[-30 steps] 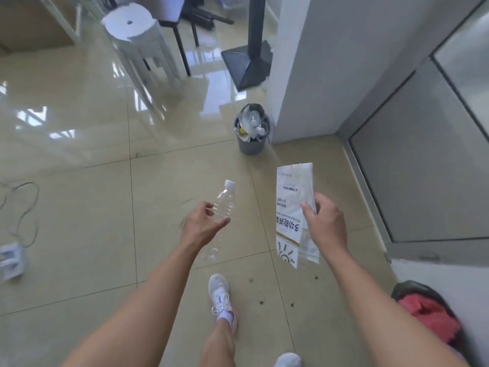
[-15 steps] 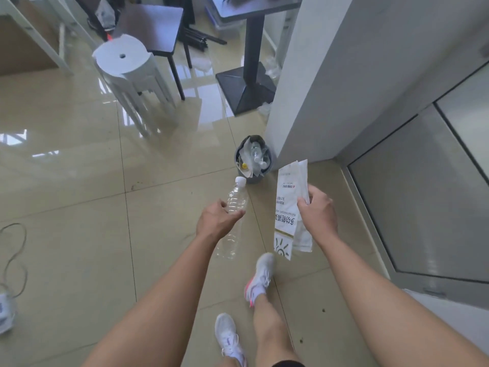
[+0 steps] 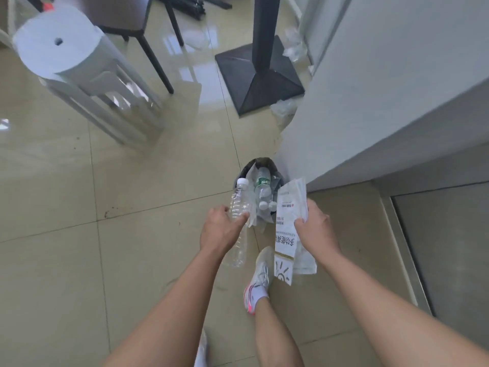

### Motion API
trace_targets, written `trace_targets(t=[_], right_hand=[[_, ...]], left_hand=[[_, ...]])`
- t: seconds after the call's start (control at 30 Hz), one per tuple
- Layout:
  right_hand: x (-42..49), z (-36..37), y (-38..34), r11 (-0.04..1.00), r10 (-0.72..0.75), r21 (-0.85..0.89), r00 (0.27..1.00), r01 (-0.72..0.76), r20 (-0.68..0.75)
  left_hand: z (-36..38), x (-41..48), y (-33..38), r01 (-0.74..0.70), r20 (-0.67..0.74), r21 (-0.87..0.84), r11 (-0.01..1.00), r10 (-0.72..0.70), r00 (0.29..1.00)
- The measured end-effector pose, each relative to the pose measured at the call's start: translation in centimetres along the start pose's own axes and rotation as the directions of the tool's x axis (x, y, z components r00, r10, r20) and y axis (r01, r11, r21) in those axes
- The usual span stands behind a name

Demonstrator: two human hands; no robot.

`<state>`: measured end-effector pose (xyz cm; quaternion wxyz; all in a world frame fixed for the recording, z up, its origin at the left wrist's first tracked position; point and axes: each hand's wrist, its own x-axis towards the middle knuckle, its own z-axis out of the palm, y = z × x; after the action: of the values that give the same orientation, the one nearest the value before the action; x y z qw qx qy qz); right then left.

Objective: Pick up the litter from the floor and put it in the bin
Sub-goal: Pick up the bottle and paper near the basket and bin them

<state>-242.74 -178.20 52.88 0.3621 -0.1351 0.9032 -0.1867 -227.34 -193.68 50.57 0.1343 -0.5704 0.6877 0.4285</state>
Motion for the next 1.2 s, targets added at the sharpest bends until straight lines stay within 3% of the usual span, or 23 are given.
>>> trace_targets(t=[0.23,0.43,0.57,0.7,0.87,1.03,1.2], right_hand=[[10.3,6.3,-2.3,0.994,0.085,-0.069,0.996,-0.083,0.015],[18.0,9.5,-0.8,0.986,0.133,-0.09,0.99,-0.138,-0.054],[21.8,10.8,-0.5,0.982,0.11,-0.155,0.994,-0.11,-0.005],[25.1,11.9,-0.7,0.984,0.15,-0.096,0.988,-0.148,0.017],[26.9,12.2,-0.9,0.982,0.145,-0.131,0.987,-0.136,0.062],[25.8,9.9,-1.6,0.944,0.064,-0.327,0.996,-0.039,0.065],[24.5,7.3,-2.3,0.926,0.059,-0.376,0.997,-0.039,0.043]], left_hand=[[4.9,11.6,2.0,-0.068,0.073,0.088,0.994,0.061,0.995],[9.6,19.6,3.0,-0.123,-0.001,0.193,0.973,0.126,0.992],[11.2,23.0,1.5,-0.153,0.049,0.301,0.941,0.145,0.988],[12.1,26.3,0.5,-0.18,0.041,0.299,0.937,0.176,0.984],[12.4,28.2,0.0,-0.223,0.073,0.302,0.927,0.21,0.975],[11.1,26.7,-0.1,-0.26,0.124,0.312,0.914,0.232,0.965],[8.7,25.8,0.4,-0.211,0.179,0.25,0.945,0.168,0.969]])
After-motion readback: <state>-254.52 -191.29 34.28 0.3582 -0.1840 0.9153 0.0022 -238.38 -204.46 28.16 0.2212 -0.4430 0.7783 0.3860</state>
